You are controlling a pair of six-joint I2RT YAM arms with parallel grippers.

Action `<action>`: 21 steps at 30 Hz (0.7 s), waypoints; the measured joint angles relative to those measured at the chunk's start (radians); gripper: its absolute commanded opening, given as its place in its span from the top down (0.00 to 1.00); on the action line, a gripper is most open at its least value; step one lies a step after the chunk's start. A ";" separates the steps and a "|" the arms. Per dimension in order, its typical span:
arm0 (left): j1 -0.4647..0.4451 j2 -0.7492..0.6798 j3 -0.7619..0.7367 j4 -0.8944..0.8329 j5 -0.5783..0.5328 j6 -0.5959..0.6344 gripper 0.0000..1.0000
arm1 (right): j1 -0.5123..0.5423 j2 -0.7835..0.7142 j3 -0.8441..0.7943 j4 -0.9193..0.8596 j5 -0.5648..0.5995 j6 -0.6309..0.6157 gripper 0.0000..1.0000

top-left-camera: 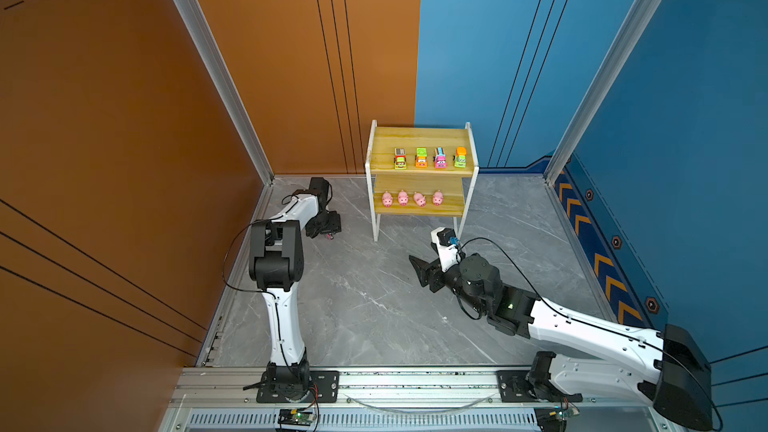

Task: Place and organize the plastic toys onto the shelf
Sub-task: 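Open the right gripper and withdraw while the left gripper grasps the pink truck, then carry the pink-green truck toward the right gripper and release it on the floor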

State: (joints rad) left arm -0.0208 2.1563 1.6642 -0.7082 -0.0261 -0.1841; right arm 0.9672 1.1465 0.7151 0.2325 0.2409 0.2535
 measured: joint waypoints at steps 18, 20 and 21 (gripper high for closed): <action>-0.034 -0.014 -0.053 0.011 -0.031 0.085 0.68 | -0.071 0.077 0.006 0.040 -0.084 0.063 0.28; -0.056 -0.058 -0.114 0.009 -0.051 0.078 0.68 | -0.094 0.077 0.005 0.039 -0.084 0.073 0.28; -0.071 -0.087 -0.153 0.008 -0.063 0.072 0.68 | -0.105 0.077 0.004 0.038 -0.083 0.080 0.28</action>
State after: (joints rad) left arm -0.0921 2.0693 1.5108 -0.7002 -0.0887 -0.1120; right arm 0.8619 1.2240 0.7193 0.2703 0.1577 0.3332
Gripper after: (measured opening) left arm 0.338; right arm 0.725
